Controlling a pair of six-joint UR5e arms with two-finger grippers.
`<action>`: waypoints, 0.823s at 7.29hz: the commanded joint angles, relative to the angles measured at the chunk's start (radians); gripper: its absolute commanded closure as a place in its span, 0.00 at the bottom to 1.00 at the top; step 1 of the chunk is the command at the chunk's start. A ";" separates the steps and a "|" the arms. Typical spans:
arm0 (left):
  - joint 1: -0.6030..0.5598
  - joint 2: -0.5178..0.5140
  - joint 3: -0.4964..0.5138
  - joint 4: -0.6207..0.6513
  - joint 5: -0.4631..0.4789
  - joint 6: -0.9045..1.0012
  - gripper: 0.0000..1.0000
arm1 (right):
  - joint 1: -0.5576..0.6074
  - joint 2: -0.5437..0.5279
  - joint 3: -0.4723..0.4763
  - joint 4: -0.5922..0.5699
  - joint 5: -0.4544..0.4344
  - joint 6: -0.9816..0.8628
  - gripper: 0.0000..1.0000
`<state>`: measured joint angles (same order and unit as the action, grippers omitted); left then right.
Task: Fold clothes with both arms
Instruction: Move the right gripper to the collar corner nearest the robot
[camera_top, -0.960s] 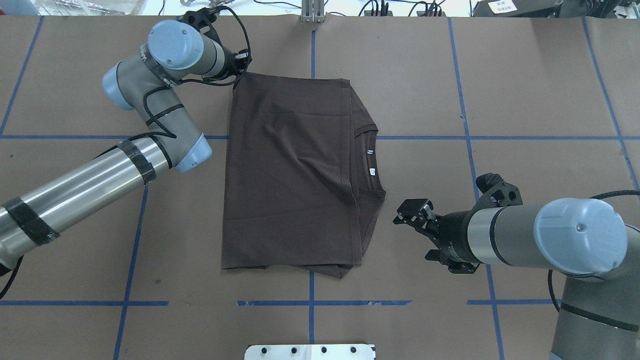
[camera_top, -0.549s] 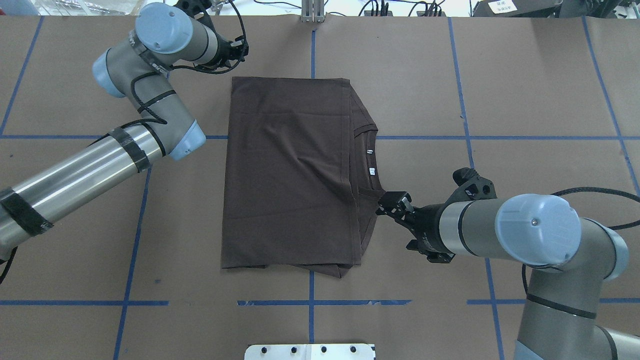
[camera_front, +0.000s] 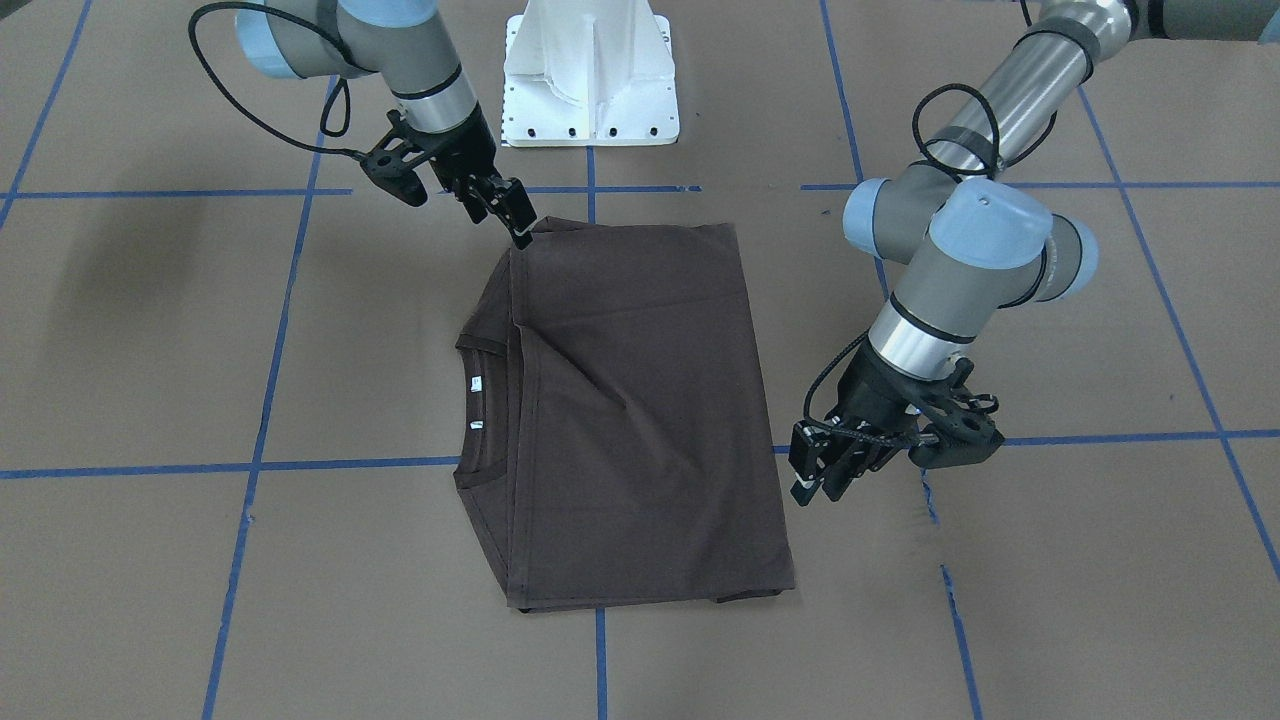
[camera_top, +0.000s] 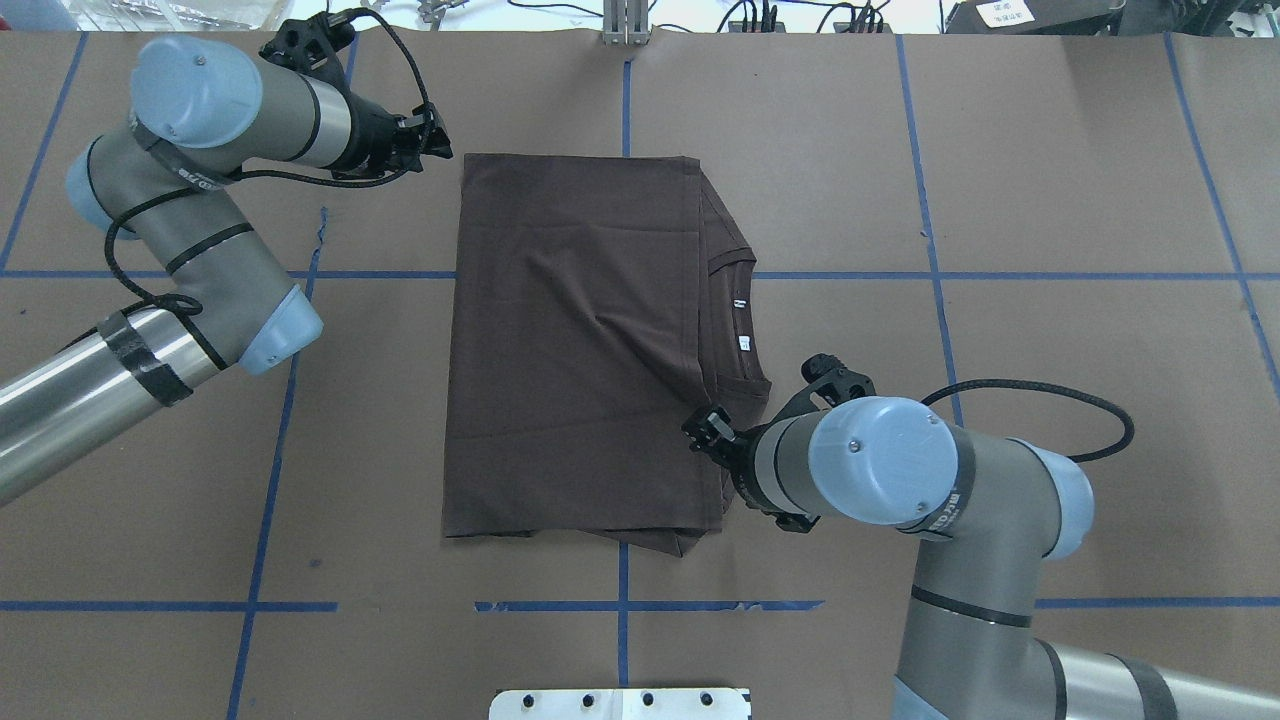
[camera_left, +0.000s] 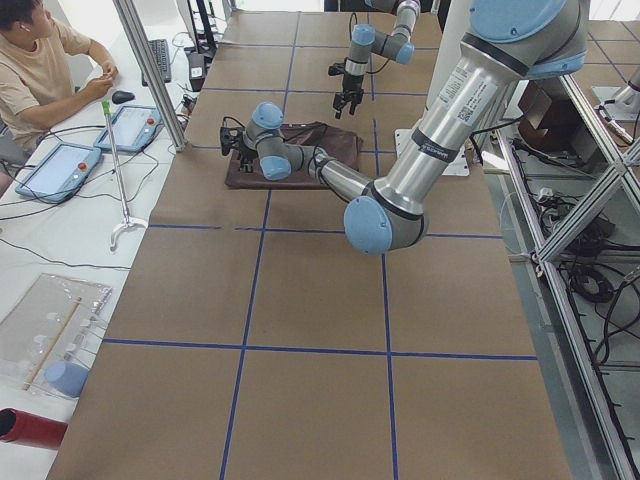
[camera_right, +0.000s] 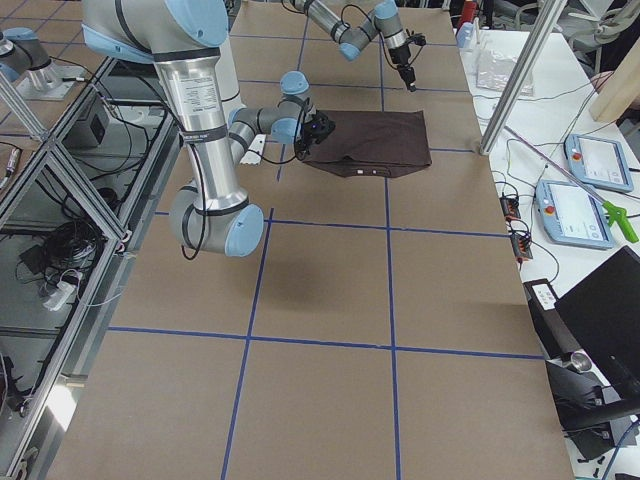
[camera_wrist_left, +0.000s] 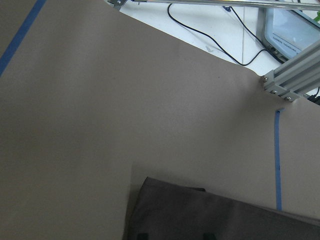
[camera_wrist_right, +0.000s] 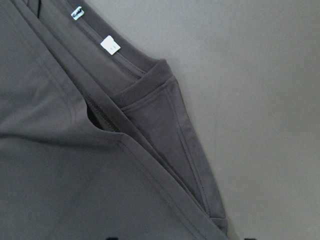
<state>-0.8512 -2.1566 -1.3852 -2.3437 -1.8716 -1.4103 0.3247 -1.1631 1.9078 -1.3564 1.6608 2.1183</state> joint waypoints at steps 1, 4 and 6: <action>0.003 0.018 -0.029 0.000 -0.014 -0.022 0.50 | -0.030 0.037 -0.067 -0.027 -0.007 -0.011 0.18; 0.007 0.020 -0.029 0.000 -0.014 -0.027 0.49 | -0.050 0.037 -0.099 -0.029 -0.012 -0.011 0.24; 0.007 0.021 -0.029 0.000 -0.014 -0.029 0.49 | -0.050 0.043 -0.104 -0.030 -0.012 -0.008 0.46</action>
<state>-0.8440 -2.1365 -1.4143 -2.3439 -1.8853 -1.4382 0.2754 -1.1231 1.8090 -1.3863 1.6491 2.1092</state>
